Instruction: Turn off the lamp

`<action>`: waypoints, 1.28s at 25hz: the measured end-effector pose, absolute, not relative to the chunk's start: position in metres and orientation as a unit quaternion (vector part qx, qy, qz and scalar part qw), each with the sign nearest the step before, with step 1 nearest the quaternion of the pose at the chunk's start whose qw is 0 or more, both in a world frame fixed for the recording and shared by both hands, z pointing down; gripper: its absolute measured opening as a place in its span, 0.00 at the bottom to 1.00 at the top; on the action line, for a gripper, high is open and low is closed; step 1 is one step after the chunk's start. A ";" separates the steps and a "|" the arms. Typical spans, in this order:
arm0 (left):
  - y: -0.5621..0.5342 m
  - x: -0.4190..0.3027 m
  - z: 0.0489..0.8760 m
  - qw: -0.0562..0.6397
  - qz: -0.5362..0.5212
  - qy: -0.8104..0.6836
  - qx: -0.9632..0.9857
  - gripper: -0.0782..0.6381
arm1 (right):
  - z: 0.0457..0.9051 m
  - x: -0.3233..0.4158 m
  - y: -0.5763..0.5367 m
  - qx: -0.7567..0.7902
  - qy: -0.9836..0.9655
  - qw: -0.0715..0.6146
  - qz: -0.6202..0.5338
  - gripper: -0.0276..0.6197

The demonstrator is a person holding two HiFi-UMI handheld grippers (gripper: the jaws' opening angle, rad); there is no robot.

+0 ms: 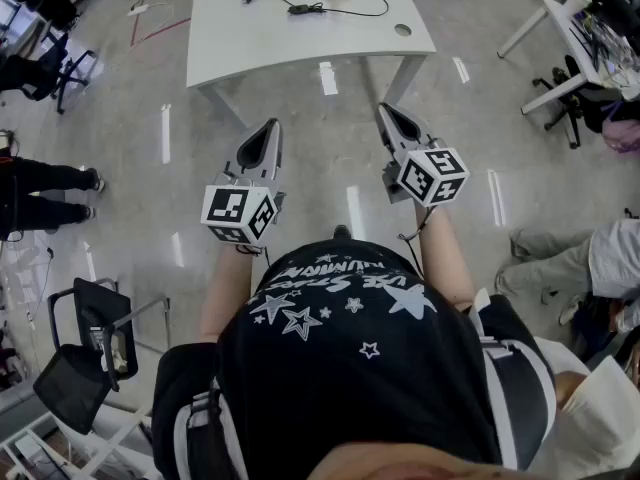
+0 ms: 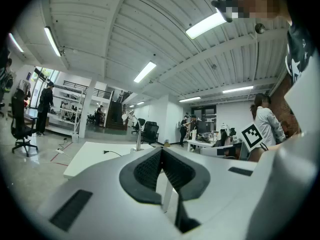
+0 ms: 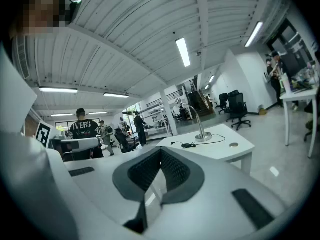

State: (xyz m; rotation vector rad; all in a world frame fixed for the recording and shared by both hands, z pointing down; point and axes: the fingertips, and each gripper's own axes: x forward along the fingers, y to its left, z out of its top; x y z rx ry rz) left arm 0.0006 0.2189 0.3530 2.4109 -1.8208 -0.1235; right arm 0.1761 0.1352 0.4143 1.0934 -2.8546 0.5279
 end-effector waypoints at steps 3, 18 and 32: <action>0.204 0.003 0.353 0.049 -0.034 -0.605 0.794 0.12 | 0.415 0.185 0.120 0.355 -0.919 0.010 0.169 0.05; 0.156 0.031 0.365 0.061 -0.015 -0.617 0.784 0.12 | 0.442 0.198 0.078 0.322 -0.924 0.036 0.201 0.05; 0.049 -0.002 0.373 0.073 -0.028 -0.589 0.804 0.12 | 0.445 0.183 0.000 0.358 -0.911 0.045 0.197 0.05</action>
